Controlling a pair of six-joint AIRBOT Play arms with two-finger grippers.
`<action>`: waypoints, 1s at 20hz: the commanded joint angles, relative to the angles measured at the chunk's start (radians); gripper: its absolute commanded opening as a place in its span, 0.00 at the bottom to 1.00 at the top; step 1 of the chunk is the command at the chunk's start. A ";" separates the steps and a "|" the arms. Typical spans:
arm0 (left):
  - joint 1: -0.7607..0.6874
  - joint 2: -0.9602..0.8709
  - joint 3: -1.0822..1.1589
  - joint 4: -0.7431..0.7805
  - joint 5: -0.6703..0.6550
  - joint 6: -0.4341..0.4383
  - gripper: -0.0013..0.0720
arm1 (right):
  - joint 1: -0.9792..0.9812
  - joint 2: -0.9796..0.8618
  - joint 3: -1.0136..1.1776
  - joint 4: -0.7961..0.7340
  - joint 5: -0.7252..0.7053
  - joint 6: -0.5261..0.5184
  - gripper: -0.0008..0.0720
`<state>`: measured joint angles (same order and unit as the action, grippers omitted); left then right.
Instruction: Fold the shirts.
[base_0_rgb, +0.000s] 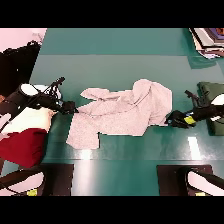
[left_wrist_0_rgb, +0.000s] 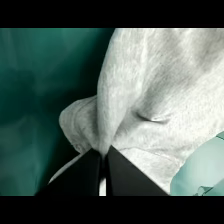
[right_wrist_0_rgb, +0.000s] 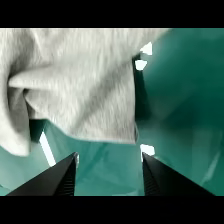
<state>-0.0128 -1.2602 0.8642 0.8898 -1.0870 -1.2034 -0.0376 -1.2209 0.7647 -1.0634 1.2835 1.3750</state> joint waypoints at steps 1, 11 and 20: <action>-0.001 -0.001 0.010 0.001 -0.013 -0.001 0.05 | 0.037 -0.083 0.015 0.050 -0.079 -0.009 0.61; -0.001 0.027 0.014 0.018 -0.049 -0.003 0.05 | 0.058 -0.074 0.071 0.041 -0.024 -0.050 0.03; -0.001 0.388 0.544 0.214 -0.206 -0.143 0.05 | 0.058 0.320 0.519 0.038 0.011 -0.048 0.03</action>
<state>-0.0139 -0.9695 1.2201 1.0546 -1.2545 -1.2980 0.0216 -1.0046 1.1103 -1.0233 1.3022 1.3273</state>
